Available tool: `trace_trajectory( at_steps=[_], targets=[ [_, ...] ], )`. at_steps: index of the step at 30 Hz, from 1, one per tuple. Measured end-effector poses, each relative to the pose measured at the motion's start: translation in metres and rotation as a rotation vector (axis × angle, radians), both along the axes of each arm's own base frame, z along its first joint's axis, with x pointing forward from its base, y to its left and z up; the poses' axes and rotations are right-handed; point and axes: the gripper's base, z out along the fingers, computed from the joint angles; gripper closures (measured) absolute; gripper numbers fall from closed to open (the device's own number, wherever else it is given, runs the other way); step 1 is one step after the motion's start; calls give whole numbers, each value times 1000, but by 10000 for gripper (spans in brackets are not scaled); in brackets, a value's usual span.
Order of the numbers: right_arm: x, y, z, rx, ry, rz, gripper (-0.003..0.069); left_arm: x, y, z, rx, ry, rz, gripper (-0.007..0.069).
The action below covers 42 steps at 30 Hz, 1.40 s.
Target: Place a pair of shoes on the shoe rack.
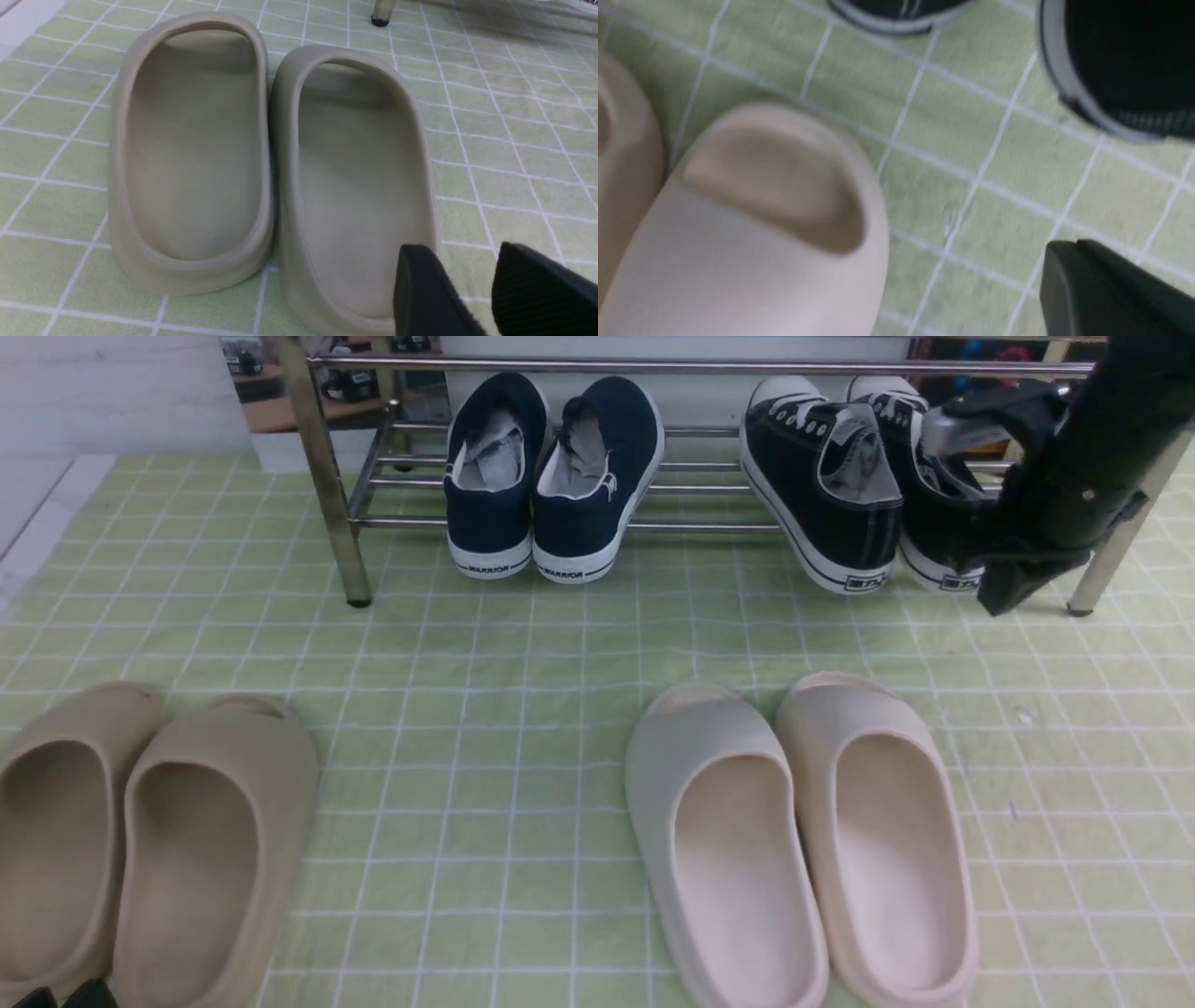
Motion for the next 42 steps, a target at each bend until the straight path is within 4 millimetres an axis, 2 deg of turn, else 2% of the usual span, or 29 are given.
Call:
trace_trajectory(
  at_steps=[3,8,12,15,20,21,22,23,24,25,26,27,28,29,30,31,32,33,36,37,38,39,40,42],
  targets=[
    [12,0,-3,8,-100,-15,662,0,0,0,0,0,0,386],
    [15,1,-2,16,-138,-25,662,0,0,0,0,0,0,386],
    [13,1,-2,15,-121,-25,661,0,0,0,0,0,0,386],
    [7,0,5,14,-94,-21,661,0,0,0,0,0,0,386],
    [-36,-1,85,45,-192,-11,656,0,0,0,0,0,0,386],
    [-40,-2,93,48,-207,-10,656,0,0,0,0,0,0,386],
    [-61,-2,125,65,-274,0,655,0,0,0,0,0,0,386],
    [-70,-2,135,73,-296,7,655,0,0,0,0,0,0,386],
    [-91,-3,159,85,-356,15,655,0,0,0,0,0,0,386],
    [-100,-4,166,93,-373,16,655,0,0,0,0,0,0,386],
    [-122,-5,183,102,-422,17,655,0,0,0,0,0,0,386],
    [-122,-5,180,101,-416,17,655,0,0,0,0,0,0,386],
    [-146,-8,190,105,-455,16,655,0,0,0,0,0,0,386],
    [-161,-9,195,109,-491,13,655,0,0,0,0,0,0,386],
    [-163,-9,192,108,-484,12,655,0,0,0,0,0,0,386],
    [-174,-11,192,111,-501,9,655,0,0,0,0,1,0,386],
    [-202,-14,191,116,-558,0,655,0,0,0,0,1,0,386],
    [-201,-14,187,115,-545,-1,655,0,0,0,0,1,0,386],
    [-248,-19,170,127,-623,-22,655,0,0,0,0,1,0,386],
    [-261,-20,166,132,-648,-29,655,0,0,0,0,1,0,386],
    [-264,-21,165,134,-653,-31,655,0,0,0,0,1,0,386],
    [-284,-23,161,142,-708,-40,655,0,0,0,0,1,0,386],
    [-286,-23,157,142,-703,-41,655,0,0,0,0,1,0,386],
    [-317,-27,150,156,-795,-53,652,0,0,0,0,1,0,386]
  ],
)
